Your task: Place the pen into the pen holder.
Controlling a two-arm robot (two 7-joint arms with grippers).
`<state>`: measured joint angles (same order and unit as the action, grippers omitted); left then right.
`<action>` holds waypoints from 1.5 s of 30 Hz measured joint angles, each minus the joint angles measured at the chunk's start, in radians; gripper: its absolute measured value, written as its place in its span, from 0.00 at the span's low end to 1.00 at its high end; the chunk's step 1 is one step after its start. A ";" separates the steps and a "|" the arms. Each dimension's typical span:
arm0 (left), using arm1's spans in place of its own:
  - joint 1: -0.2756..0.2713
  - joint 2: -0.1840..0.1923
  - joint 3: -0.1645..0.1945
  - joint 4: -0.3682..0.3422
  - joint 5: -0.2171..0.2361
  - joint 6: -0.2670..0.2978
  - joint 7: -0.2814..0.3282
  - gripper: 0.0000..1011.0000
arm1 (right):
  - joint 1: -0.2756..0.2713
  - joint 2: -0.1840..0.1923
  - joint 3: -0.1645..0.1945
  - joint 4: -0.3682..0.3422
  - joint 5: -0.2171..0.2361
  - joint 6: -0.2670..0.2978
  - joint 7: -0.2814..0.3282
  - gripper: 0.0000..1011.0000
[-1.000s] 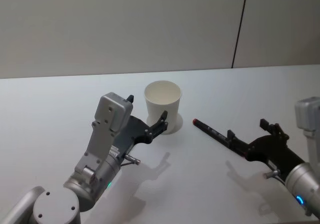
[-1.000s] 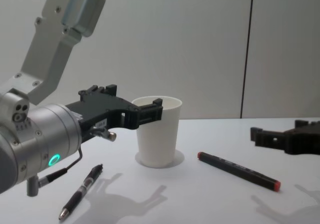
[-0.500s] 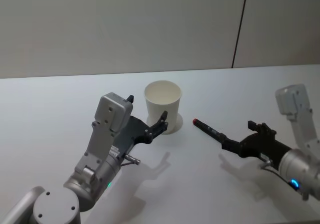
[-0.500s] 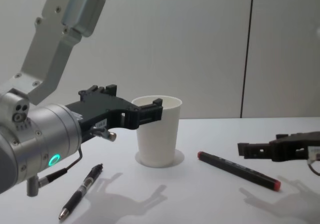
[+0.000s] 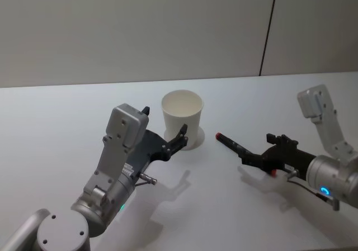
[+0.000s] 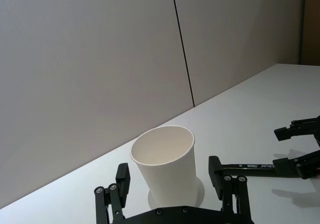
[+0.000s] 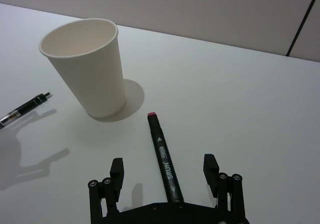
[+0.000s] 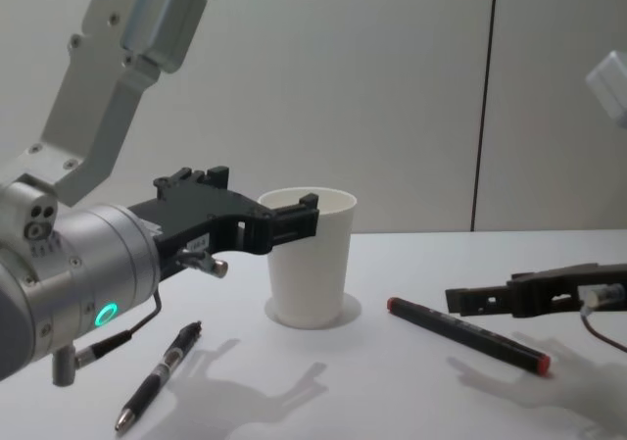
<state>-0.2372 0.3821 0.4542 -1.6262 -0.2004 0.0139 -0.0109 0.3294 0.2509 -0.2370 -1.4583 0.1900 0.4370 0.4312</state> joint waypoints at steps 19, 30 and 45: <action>0.000 0.000 0.000 0.000 0.000 0.000 0.000 0.99 | 0.116 -0.039 -0.023 0.192 -0.047 -0.018 0.075 0.99; 0.000 0.000 0.000 0.000 0.000 0.000 0.000 0.99 | 0.153 -0.056 -0.038 0.267 -0.069 -0.034 0.087 0.75; 0.000 0.000 0.000 0.000 0.000 0.000 0.000 0.99 | 0.176 -0.067 -0.052 0.313 -0.084 -0.049 0.090 0.47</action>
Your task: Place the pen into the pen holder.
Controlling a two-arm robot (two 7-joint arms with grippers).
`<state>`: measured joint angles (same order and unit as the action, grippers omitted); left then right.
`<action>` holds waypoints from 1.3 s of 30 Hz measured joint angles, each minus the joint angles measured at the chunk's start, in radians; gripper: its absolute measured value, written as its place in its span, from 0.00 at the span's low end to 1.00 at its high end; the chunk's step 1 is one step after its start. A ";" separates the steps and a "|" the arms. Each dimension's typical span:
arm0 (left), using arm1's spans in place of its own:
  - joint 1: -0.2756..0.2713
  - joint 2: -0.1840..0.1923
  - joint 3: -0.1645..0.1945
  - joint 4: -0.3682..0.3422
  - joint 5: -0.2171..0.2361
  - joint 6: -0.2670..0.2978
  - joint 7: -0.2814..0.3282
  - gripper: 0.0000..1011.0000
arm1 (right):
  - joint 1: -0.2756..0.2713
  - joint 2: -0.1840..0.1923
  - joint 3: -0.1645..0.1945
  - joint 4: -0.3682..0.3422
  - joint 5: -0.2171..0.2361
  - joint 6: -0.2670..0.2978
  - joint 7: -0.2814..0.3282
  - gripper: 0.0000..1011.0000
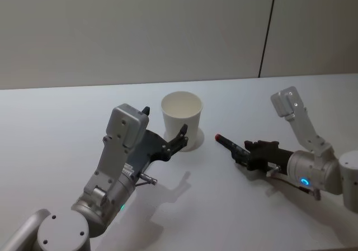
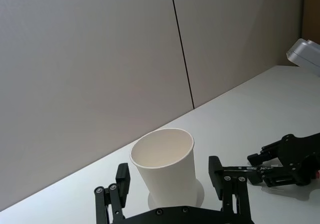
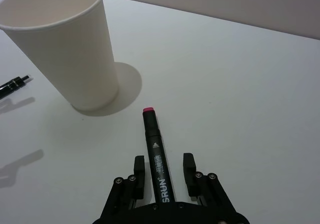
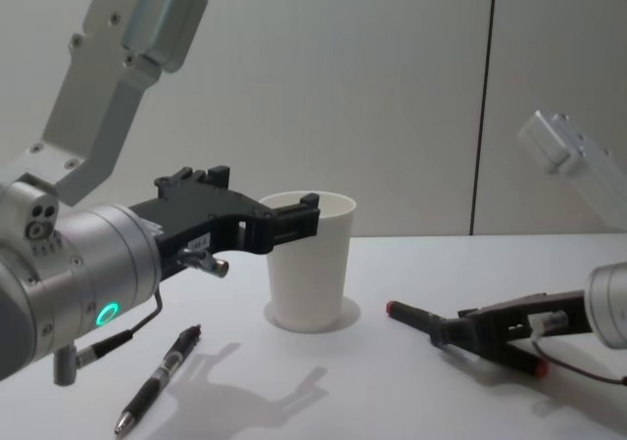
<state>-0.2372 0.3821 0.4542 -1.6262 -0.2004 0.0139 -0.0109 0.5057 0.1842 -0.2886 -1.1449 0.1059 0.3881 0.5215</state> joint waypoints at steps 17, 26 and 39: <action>0.000 0.000 0.000 0.000 0.000 0.000 0.000 0.99 | -0.004 -0.001 -0.014 -0.007 -0.004 -0.005 0.003 0.35; 0.000 0.000 0.000 0.000 0.000 0.000 0.000 0.99 | -0.027 0.005 -0.023 -0.054 -0.004 0.002 -0.001 0.30; 0.000 0.000 0.000 0.000 0.000 0.000 0.000 0.99 | -0.047 0.012 -0.029 -0.112 0.000 0.016 -0.024 0.17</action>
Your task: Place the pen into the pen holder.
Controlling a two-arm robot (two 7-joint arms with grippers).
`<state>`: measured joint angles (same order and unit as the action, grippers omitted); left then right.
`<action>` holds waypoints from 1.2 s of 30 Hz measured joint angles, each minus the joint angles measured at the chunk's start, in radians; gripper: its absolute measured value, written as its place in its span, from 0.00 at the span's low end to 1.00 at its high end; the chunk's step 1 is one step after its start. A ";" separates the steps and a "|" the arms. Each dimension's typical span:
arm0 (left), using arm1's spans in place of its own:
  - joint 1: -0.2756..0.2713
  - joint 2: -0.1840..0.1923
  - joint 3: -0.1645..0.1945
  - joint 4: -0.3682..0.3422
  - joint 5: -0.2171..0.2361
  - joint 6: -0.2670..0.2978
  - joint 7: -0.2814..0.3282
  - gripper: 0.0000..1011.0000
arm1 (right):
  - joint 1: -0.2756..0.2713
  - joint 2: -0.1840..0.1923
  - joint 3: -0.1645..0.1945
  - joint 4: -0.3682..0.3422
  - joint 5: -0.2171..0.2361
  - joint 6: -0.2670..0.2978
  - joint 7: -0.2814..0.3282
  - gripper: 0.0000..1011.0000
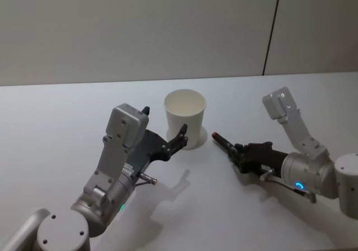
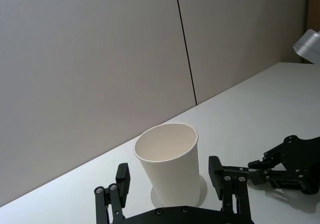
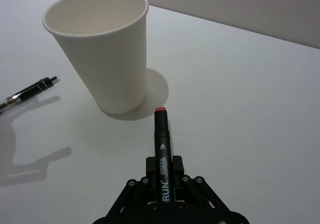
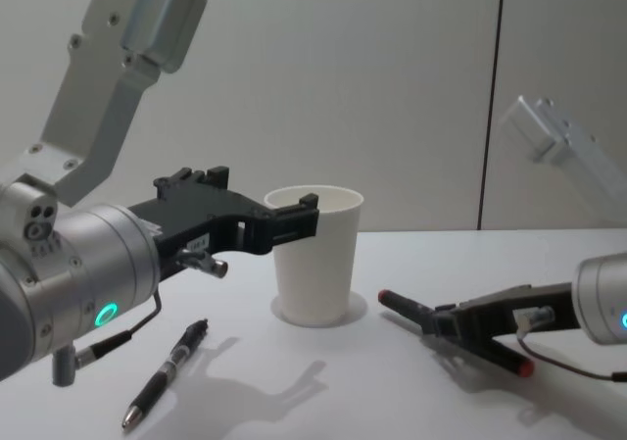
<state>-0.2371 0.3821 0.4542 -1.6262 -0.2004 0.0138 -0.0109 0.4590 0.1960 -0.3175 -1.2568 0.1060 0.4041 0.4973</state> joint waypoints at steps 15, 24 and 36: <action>0.000 0.000 0.000 0.000 0.000 0.000 0.000 0.99 | -0.045 0.019 -0.002 -0.102 -0.008 -0.074 -0.075 0.17; 0.000 0.000 0.000 0.000 0.000 0.000 0.000 0.99 | -0.081 0.034 -0.002 -0.169 -0.023 -0.161 -0.134 0.17; 0.000 0.000 0.000 0.000 0.000 0.000 0.000 0.99 | -0.124 0.053 -0.002 -0.236 -0.046 -0.319 -0.204 0.17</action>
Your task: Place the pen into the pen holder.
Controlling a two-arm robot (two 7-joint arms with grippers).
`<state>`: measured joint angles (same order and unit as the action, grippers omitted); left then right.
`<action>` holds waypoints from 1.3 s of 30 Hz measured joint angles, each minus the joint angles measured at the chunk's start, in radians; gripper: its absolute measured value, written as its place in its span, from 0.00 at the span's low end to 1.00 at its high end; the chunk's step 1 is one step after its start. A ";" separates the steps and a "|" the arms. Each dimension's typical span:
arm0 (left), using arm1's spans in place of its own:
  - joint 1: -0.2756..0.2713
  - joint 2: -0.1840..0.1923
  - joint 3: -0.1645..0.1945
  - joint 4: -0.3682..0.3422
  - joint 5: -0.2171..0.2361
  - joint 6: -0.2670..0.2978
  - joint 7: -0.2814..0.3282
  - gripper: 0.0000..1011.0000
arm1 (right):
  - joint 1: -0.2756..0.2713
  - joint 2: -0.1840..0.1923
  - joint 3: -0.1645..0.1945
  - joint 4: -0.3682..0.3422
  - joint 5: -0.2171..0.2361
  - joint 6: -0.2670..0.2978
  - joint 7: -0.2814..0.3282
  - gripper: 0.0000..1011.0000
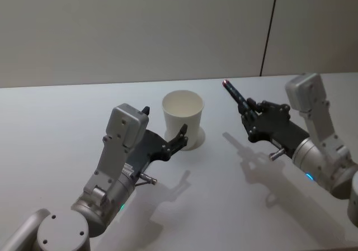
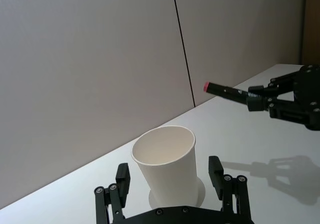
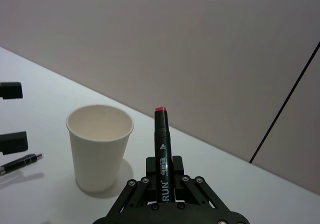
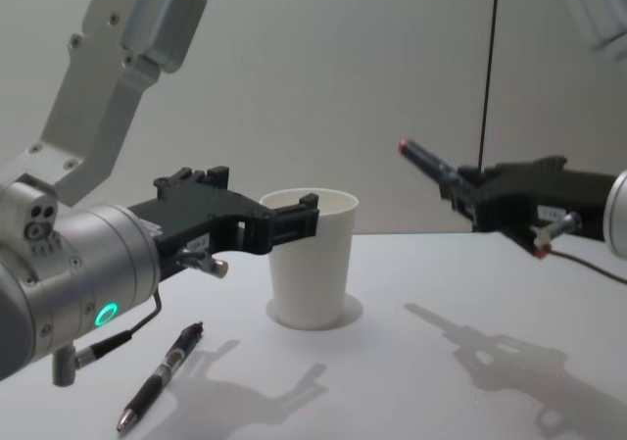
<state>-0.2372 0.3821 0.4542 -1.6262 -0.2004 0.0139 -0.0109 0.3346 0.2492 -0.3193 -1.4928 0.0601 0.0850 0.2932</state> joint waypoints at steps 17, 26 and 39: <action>0.000 0.000 0.000 0.000 0.000 0.000 0.000 0.99 | 0.010 -0.017 -0.005 0.028 -0.021 -0.289 -0.034 0.17; 0.000 0.000 0.000 0.000 0.000 0.000 0.000 0.99 | 0.097 -0.076 -0.020 0.173 -0.003 -0.419 0.015 0.17; 0.000 0.000 0.000 0.000 0.000 0.000 0.000 0.99 | 0.235 -0.163 -0.042 0.412 0.034 -0.509 0.090 0.17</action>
<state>-0.2372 0.3821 0.4542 -1.6262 -0.2004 0.0138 -0.0109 0.5696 0.0865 -0.3611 -1.0809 0.0945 -0.4240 0.3832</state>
